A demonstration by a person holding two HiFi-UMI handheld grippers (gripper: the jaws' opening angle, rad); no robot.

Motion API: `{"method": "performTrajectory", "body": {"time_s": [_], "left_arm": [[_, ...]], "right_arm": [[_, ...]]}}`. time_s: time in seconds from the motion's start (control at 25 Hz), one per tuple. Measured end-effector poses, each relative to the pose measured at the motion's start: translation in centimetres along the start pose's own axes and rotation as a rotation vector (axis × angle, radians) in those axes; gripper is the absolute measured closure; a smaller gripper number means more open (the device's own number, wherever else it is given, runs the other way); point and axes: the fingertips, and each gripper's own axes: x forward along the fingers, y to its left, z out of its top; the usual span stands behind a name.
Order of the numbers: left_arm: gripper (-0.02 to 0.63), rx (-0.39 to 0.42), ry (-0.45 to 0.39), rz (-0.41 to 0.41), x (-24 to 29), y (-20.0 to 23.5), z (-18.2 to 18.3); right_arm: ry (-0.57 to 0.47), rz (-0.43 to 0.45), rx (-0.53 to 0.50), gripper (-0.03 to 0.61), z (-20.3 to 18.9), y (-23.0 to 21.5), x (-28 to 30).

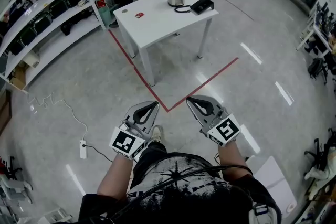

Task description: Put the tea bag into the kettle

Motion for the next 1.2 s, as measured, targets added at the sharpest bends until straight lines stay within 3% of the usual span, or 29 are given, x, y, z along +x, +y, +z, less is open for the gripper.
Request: {"method": "performTrajectory", "body": {"time_s": [0.6, 0.8, 1.2], "left_arm": [[0.603, -0.008, 0.035, -0.057, 6.5, 15.1, 0.3], [0.603, -0.003, 0.041, -0.092, 8.7, 19.9, -1.1], [0.603, -0.025, 0.029, -0.121, 11.4, 27.1, -2.4]], "right_arm": [[0.001, -0.071, 0.022, 0.568, -0.2, -9.3, 13.3], [-0.003, -0.093, 0.024, 0.569, -0.8, -12.2, 17.6], [0.034, -0.126, 0.012, 0.568, -2.0, -16.1, 24.1]]}}
